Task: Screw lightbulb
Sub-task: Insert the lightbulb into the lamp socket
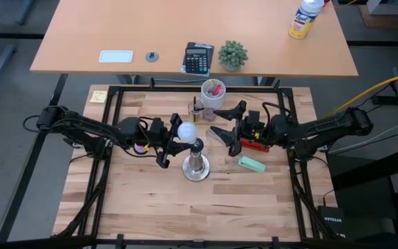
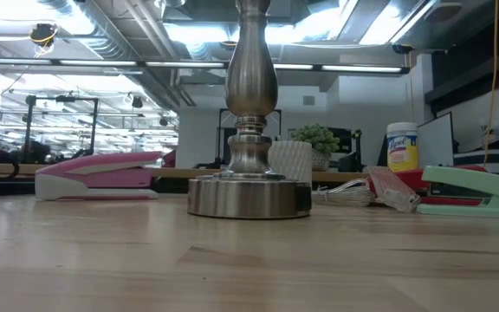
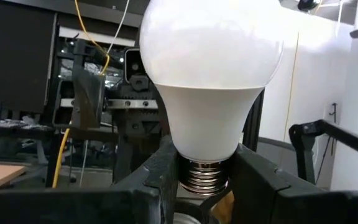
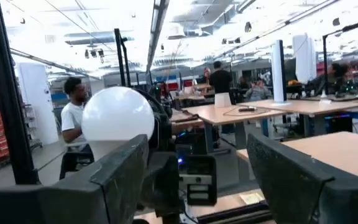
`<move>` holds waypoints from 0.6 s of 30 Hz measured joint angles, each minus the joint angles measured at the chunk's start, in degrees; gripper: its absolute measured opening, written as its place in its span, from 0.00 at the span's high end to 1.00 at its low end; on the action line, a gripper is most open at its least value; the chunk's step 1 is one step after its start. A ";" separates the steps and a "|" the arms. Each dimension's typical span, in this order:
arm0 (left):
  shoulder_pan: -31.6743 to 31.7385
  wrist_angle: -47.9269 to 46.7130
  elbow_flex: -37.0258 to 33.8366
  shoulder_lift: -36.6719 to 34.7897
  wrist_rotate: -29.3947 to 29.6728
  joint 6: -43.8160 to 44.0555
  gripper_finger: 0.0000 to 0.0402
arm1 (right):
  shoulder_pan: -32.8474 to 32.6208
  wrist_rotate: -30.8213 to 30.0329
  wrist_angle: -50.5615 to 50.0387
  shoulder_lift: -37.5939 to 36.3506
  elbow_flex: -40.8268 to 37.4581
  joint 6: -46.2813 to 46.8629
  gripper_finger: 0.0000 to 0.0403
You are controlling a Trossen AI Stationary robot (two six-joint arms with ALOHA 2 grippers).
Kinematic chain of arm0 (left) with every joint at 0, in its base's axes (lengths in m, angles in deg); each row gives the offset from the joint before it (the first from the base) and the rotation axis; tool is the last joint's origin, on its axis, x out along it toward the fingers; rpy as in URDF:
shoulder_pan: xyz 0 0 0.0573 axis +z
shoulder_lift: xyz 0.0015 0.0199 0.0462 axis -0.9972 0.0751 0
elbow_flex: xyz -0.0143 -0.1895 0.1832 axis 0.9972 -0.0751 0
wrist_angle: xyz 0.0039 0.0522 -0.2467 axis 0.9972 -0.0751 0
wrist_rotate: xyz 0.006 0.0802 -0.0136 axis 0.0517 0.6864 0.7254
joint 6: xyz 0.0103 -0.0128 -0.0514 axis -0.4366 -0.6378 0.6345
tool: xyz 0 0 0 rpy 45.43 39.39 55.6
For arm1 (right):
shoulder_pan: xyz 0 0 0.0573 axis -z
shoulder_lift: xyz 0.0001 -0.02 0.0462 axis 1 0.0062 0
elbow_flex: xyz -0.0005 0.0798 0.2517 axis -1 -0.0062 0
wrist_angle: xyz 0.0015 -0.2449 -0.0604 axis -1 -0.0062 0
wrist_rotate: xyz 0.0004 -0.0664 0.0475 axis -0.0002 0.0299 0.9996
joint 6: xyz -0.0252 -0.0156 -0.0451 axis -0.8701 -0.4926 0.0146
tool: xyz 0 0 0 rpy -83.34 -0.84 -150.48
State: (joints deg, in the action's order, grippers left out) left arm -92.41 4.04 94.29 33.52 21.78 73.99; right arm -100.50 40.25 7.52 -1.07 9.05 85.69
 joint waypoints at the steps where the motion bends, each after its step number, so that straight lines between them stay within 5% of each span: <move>1: 0.00 -0.62 0.00 0.00 0.08 -0.17 0.72 | 0.00 0.00 1.35 0.39 -0.02 -0.51 0.30; 10: 0.00 -3.83 0.00 -0.07 1.90 -2.52 0.72 | 0.02 0.59 12.61 1.32 0.00 -3.19 0.30; 18: 0.00 -5.25 -0.02 -0.07 3.19 -2.52 0.72 | 0.02 0.63 12.78 2.81 2.57 -5.77 0.30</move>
State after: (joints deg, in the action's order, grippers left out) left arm -92.41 -1.21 94.27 33.46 24.97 71.47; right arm -100.47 40.88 20.29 1.73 11.61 79.91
